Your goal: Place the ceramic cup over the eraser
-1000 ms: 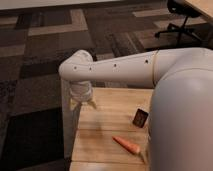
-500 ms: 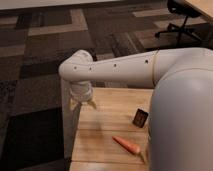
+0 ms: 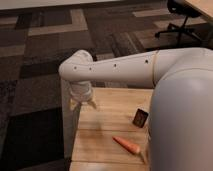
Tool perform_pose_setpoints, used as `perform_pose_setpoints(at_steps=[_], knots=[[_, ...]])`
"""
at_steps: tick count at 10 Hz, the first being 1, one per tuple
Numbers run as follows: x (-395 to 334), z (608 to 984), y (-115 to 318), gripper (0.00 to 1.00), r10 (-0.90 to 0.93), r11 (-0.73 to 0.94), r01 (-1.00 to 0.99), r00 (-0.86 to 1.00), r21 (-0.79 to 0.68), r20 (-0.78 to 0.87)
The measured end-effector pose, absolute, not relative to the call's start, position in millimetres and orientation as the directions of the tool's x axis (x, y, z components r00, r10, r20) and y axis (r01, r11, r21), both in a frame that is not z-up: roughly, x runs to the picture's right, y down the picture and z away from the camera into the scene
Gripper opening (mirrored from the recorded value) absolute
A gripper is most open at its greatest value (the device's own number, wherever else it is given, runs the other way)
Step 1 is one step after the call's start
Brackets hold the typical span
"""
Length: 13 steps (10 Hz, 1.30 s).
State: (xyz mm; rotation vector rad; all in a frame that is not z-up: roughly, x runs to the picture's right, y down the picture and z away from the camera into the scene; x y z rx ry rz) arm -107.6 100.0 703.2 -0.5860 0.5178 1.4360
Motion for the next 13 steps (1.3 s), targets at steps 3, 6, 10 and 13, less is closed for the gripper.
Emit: perform_pose_setpoints(at_steps=[3, 6, 10, 13], knots=[[-107.6, 703.2, 100.0, 0.65, 0.756, 0.042, -0.997, 0.072, -0.062, -0.651], [-89.2, 698.7, 91.3, 0.65, 0.76, -0.002, -0.999, 0.02, -0.034, -0.65], [-35.5, 676.6, 64.2, 0.65, 0.759, -0.101, -0.995, -0.078, 0.002, -0.647], [32.5, 649.7, 53.0, 0.65, 0.726, -0.149, -0.984, -0.175, 0.096, -0.666]])
